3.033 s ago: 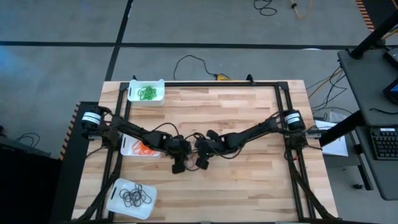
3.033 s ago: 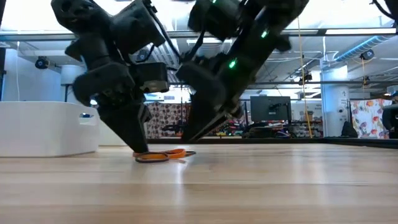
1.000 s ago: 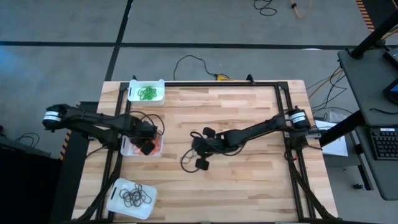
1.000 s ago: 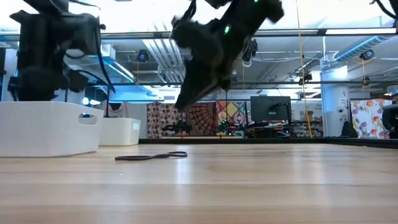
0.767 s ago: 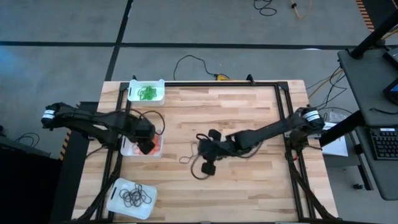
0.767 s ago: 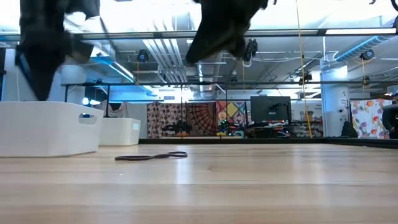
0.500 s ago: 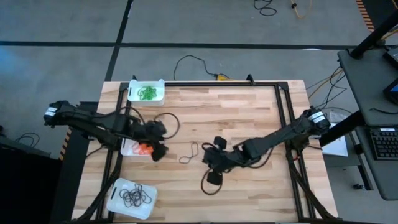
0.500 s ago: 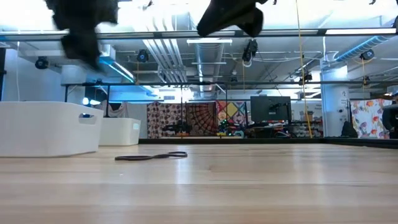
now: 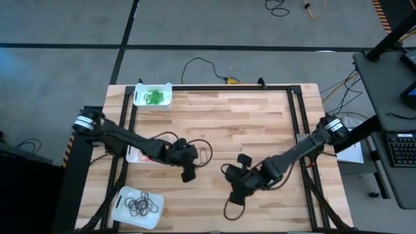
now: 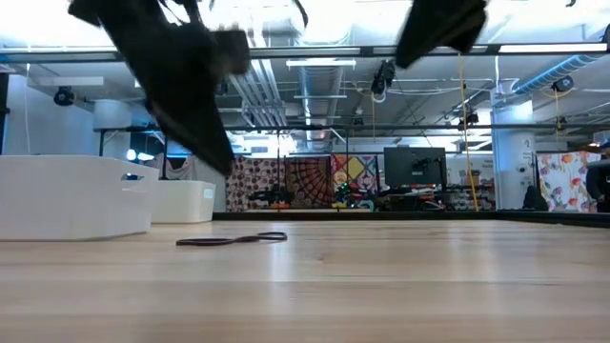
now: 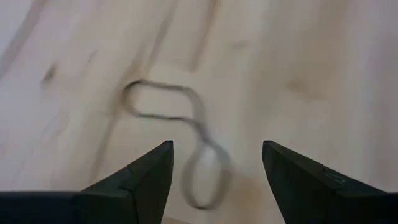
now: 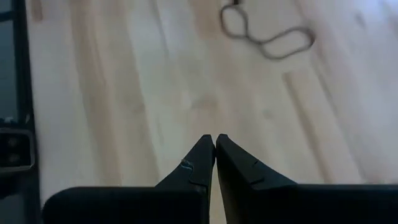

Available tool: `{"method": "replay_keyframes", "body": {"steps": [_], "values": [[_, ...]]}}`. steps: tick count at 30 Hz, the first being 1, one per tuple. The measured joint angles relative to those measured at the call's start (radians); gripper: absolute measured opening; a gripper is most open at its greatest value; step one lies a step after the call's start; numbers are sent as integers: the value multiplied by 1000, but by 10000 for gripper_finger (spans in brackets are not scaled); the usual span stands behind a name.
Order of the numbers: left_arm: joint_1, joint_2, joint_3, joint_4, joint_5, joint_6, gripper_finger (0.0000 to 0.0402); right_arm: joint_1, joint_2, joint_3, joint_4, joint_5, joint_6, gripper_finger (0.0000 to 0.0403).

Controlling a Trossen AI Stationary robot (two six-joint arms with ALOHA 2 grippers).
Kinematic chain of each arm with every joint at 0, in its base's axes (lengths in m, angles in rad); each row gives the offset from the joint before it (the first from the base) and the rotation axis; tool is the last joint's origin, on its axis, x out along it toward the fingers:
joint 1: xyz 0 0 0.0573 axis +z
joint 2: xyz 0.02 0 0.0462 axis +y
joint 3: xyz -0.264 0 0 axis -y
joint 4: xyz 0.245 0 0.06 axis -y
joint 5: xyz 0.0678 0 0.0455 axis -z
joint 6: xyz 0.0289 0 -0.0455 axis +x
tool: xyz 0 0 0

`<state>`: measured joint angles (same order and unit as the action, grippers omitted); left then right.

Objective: Sort rubber bands into baskets
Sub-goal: Put the black rubber band into the bottom white bin

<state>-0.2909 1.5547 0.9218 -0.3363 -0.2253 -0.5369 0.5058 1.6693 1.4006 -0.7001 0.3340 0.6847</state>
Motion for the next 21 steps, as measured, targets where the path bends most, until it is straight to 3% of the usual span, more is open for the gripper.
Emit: {"method": "replay_keyframes", "body": {"steps": [6, 13, 17, 21], "values": [[13, 162, 29, 110, -68, -22, 230, 75, -5, 0, -43, -1, 146, 13], [17, 337, 156, -34, -95, -142, 225, 119, -5, 0, -81, -3, 261, 13], [26, 360, 164, -17, -103, -202, 197, 143, -5, 0, -81, -28, 286, 13], [38, 364, 145, -4, -108, -305, 145, 150, -5, 0, -86, -34, 286, 13]]}}
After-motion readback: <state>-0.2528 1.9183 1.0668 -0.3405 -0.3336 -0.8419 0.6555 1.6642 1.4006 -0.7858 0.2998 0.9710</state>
